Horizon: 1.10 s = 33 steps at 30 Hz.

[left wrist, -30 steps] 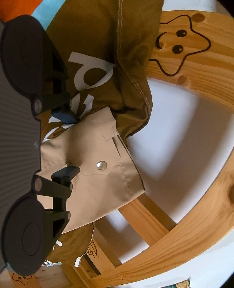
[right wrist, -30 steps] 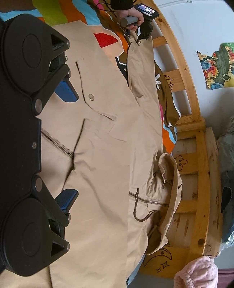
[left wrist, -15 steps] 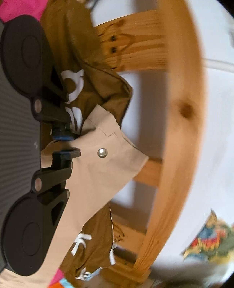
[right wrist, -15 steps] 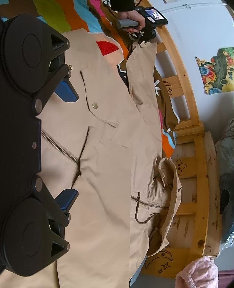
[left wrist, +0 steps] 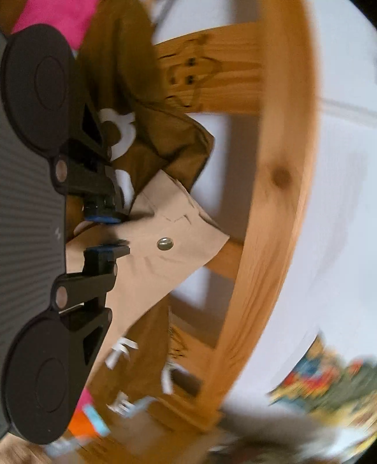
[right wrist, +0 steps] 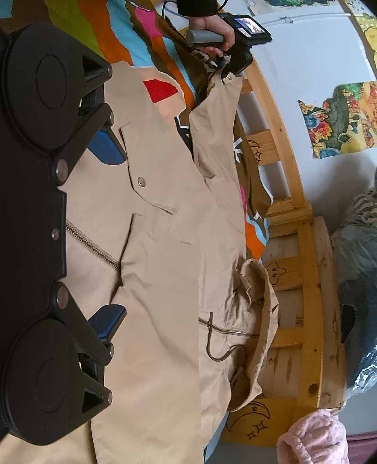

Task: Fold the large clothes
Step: 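Grasp the other sleeve cuff with the left gripper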

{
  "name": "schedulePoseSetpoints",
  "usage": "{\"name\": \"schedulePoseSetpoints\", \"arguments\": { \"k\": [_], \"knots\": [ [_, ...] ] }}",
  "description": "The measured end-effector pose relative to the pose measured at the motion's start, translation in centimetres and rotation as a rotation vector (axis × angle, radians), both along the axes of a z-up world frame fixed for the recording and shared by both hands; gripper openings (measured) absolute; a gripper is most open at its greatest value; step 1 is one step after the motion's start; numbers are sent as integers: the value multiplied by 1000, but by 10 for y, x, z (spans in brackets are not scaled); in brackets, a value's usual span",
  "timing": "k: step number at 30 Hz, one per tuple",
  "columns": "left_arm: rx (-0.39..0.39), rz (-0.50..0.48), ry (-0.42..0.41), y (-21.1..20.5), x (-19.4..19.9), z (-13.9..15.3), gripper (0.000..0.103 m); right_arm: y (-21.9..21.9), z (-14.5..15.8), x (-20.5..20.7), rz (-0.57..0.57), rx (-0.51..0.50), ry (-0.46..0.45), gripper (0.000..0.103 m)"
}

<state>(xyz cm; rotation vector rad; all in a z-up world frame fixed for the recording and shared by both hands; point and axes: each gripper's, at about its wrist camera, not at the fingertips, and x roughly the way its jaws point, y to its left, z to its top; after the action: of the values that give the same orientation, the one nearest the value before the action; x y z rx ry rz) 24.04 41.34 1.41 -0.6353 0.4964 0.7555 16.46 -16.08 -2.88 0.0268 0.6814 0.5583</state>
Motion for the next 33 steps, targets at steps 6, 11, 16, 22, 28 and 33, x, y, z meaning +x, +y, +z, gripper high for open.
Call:
{"name": "schedulePoseSetpoints", "arguments": {
  "k": [6,11,16,22,28,33],
  "knots": [
    [33,-77,-47,16,-22,-11,59,6,-2,1,1,-4,10,102],
    [9,-107,-96,30,-28,-15,70,27,-12,11,28,-22,32,102],
    [-115,-34,-75,60,-21,-44,70,57,-17,22,48,-23,43,102],
    [-206,70,-93,81,-13,-60,15,86,-16,26,78,-52,8,102],
    [157,-72,-27,19,-18,-20,10,121,0,62,142,-34,-99,102],
    [324,-115,96,-21,-19,-7,10,131,22,101,125,30,-107,102]
  ]
}}
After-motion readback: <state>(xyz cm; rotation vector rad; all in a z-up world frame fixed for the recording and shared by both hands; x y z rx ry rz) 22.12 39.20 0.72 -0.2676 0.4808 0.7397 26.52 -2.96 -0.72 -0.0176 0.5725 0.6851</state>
